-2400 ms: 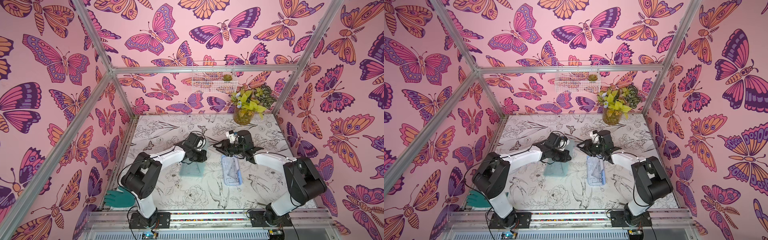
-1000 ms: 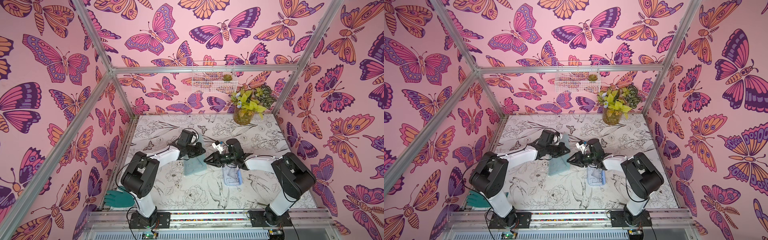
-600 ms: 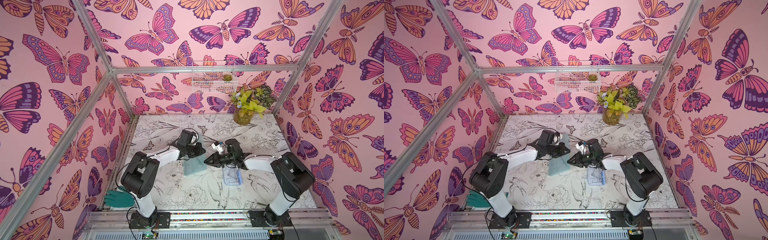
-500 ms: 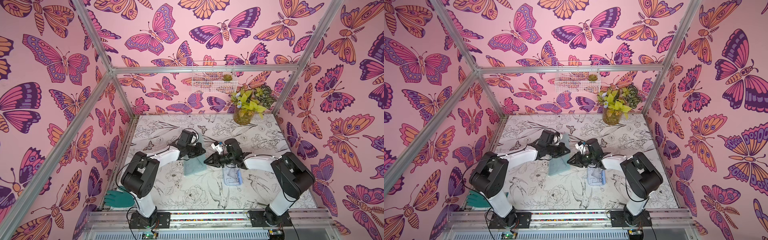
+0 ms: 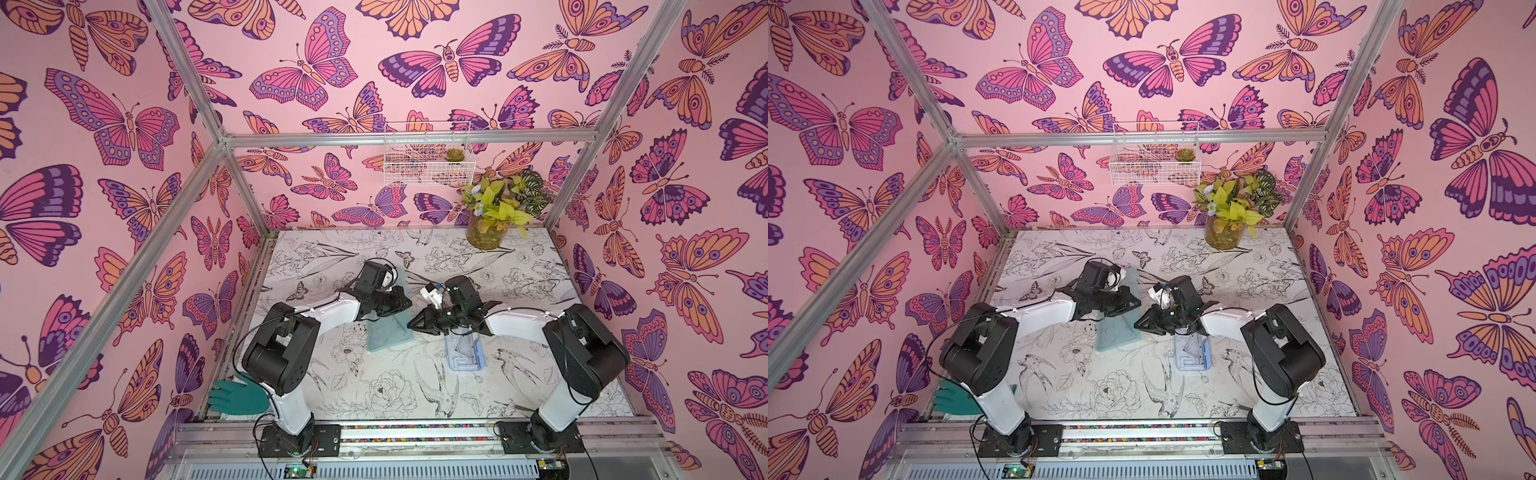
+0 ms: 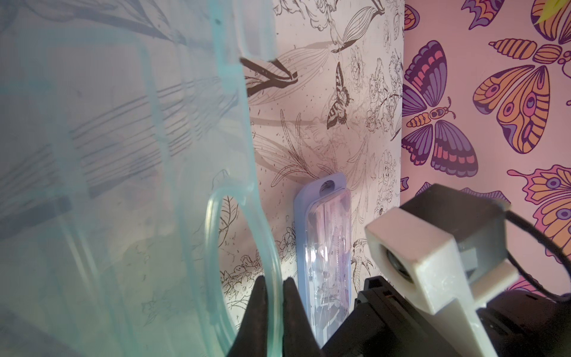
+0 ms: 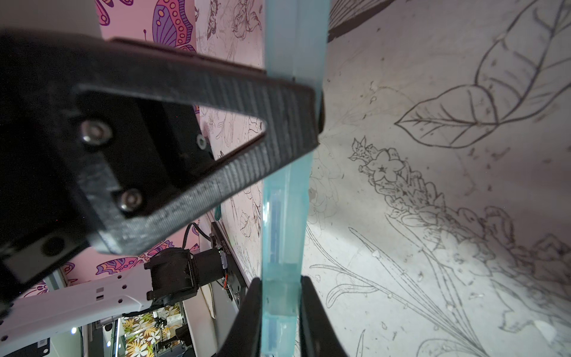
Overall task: Open the ruler set and take out the ruler
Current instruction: Open the ruler set box at the center of the board.
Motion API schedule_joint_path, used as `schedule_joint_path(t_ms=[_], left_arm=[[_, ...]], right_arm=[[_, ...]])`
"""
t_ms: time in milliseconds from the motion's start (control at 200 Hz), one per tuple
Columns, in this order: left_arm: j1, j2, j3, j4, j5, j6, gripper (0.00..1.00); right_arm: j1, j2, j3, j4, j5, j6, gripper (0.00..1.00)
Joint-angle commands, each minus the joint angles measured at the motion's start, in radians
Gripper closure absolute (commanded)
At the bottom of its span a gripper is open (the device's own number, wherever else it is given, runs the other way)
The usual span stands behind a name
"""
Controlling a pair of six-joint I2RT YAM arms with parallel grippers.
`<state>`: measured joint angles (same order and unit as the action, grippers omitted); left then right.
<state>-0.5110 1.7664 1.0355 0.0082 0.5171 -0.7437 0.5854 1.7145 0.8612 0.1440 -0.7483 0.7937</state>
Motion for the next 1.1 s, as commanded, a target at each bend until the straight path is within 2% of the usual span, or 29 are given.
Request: schedule_joint_path(t_ms=[0, 85, 200, 481, 801, 836, 936, 1097], left_arm=[[-0.001, 0.028, -0.032, -0.016, 0.024, 0.007, 1.00], [-0.003, 0.033, -0.034, -0.017, 0.020, 0.012, 1.00], [-0.004, 0.036, -0.039, -0.018, 0.014, 0.021, 1.00], [-0.004, 0.041, -0.048, -0.022, 0.000, 0.037, 1.00], [-0.004, 0.032, -0.048, -0.027, 0.001, 0.043, 1.00], [-0.004, 0.031, -0.048, -0.031, 0.003, 0.048, 1.00], [-0.005, 0.030, -0.033, -0.076, 0.003, 0.082, 1.00], [-0.019, 0.039, 0.001, -0.194, -0.021, 0.170, 1.00]], right_arm=[[0.017, -0.007, 0.031, -0.062, 0.047, -0.053, 0.95], [0.024, -0.006, 0.046, -0.100, 0.067, -0.069, 1.00], [0.038, -0.010, 0.072, -0.166, 0.098, -0.102, 1.00], [0.081, -0.032, 0.152, -0.381, 0.308, -0.197, 1.00], [0.091, -0.057, 0.157, -0.404, 0.328, -0.206, 1.00], [0.089, -0.066, 0.156, -0.412, 0.331, -0.210, 0.95], [0.069, -0.102, 0.151, -0.427, 0.336, -0.217, 0.72], [0.011, -0.182, 0.121, -0.430, 0.337, -0.220, 0.54]])
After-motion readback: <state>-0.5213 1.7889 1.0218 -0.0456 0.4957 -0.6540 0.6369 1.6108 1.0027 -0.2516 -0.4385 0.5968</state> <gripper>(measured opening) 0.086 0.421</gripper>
